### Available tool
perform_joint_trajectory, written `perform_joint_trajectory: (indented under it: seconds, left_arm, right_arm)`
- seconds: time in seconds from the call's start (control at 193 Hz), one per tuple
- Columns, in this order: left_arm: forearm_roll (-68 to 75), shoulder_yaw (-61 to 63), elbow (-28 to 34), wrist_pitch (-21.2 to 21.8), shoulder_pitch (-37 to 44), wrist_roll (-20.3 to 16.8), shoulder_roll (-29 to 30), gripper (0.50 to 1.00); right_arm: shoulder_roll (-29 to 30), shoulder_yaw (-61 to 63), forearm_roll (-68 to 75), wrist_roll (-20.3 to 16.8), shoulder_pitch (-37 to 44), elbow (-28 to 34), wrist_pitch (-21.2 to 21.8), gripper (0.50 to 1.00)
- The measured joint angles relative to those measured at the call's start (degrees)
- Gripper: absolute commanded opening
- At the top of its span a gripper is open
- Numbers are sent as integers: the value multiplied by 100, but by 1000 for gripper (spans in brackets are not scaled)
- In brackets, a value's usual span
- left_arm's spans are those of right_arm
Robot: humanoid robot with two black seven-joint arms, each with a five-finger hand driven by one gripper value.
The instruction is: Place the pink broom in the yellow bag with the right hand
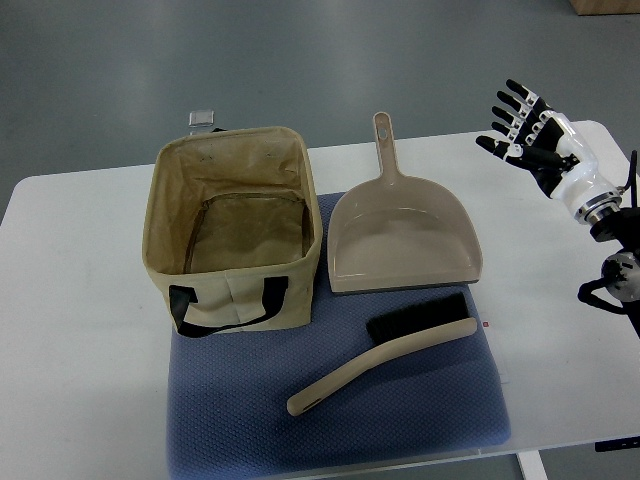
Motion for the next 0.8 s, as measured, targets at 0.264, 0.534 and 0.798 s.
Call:
perform_joint_trajectory:
  seconds: [0.264, 0.534, 0.798]
  left_arm:
    - [0, 3, -6, 0, 4, 0, 0, 1000]
    - [0, 3, 7, 0, 1, 0, 0, 1000]
    - [0, 4, -2, 0, 0, 0, 0, 1000]
  right_arm:
    - [7, 0, -2, 0, 53, 0, -8, 950]
    - [14, 9, -6, 9, 185, -19, -35, 950]
    - [16, 9, -9, 62, 365, -121, -62, 952]
